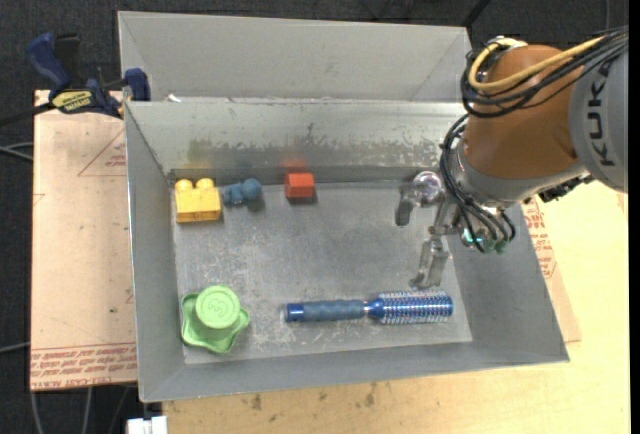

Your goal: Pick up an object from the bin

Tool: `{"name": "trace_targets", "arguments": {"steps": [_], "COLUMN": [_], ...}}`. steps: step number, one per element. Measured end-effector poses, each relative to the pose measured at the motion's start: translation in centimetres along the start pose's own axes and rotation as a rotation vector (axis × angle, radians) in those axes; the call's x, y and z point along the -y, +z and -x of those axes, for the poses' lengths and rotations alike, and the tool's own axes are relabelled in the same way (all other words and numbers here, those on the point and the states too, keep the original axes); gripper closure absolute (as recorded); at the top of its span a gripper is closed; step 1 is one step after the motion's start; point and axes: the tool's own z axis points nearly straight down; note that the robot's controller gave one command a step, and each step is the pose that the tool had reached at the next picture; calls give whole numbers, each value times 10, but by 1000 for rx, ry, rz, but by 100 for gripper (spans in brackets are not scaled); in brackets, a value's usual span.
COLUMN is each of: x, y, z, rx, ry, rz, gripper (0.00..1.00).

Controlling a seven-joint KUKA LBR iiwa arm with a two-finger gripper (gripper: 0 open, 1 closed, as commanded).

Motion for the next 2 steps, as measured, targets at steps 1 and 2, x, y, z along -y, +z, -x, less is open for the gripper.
{"name": "trace_targets", "arguments": {"steps": [1, 2], "x": [4, 4], "y": [127, 124], "z": [-46, -44], "rx": [-1, 5], "ry": [174, 172], "rz": [1, 0], "gripper": [0, 100]}}
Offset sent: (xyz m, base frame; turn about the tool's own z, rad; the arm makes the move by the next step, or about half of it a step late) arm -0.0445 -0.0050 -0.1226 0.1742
